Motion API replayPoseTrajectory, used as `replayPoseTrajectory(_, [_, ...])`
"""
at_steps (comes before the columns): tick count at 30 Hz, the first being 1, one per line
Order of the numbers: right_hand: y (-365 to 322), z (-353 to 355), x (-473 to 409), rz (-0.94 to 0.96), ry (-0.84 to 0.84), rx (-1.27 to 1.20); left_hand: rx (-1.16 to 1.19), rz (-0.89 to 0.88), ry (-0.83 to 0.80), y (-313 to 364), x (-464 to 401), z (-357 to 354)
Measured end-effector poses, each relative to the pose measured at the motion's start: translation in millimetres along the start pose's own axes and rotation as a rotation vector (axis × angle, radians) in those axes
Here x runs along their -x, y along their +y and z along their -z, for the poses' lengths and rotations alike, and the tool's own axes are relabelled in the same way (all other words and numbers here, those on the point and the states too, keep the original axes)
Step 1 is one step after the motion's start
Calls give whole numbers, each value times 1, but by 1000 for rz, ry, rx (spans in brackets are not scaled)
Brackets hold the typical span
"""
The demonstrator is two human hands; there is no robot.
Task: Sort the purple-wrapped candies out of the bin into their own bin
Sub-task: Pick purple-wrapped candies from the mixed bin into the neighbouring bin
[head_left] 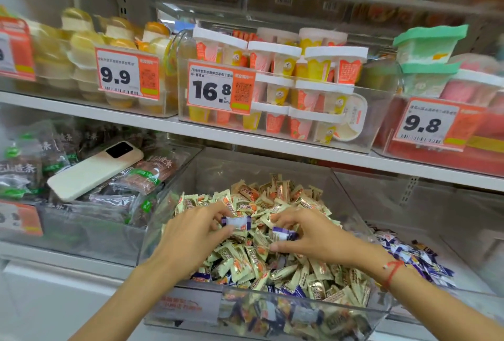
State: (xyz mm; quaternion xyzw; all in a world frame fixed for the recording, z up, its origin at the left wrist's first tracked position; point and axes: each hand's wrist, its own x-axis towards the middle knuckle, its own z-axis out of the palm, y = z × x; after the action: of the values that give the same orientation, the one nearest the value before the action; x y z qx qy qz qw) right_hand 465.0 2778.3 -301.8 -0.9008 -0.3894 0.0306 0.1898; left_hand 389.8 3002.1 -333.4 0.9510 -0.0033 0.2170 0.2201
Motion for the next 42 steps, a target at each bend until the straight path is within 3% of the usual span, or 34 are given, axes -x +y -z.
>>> replayPoseTrajectory(3, [-6,-3,10,-75,104,-267,259,46,12,10,0,-1])
replayPoseTrajectory(7, [-18,-6,21,-158,60,-583,395,32,-22,38,4,-6])
replayPoseTrajectory(14, [-17,4,59,-73,382,-575,605,9,-43,81,4,-18])
replayPoseTrajectory(17, [2,11,89,-113,674,-450,411,-104,-141,86,0,-23])
replayPoseTrajectory(20, [44,23,110,-228,806,-212,72,-250,-454,72,-11,-29])
replayPoseTrajectory(23, [99,28,106,-364,651,152,-28,-288,-655,69,-27,-37])
replayPoseTrajectory(25, [131,26,96,-396,496,237,-94,-310,-625,75,-34,-44])
replayPoseTrajectory(29, [162,18,78,-588,-78,303,-243,-359,-561,66,-36,-52])
replayPoseTrajectory(31, [161,23,77,-629,-189,254,-296,-337,-532,53,-34,-46])
replayPoseTrajectory(32, [157,27,79,-605,-143,226,-314,-313,-516,46,-32,-41])
replayPoseTrajectory(36, [109,31,87,-320,514,204,-386,-223,-436,24,-22,-22])
replayPoseTrajectory(38, [66,28,83,-147,697,135,-390,-211,-344,20,-16,-18])
replayPoseTrajectory(40, [25,24,72,3,656,131,-401,-206,-253,18,-13,-16])
replayPoseTrajectory(42, [-7,16,56,81,456,150,-417,-191,-164,14,-11,-11])
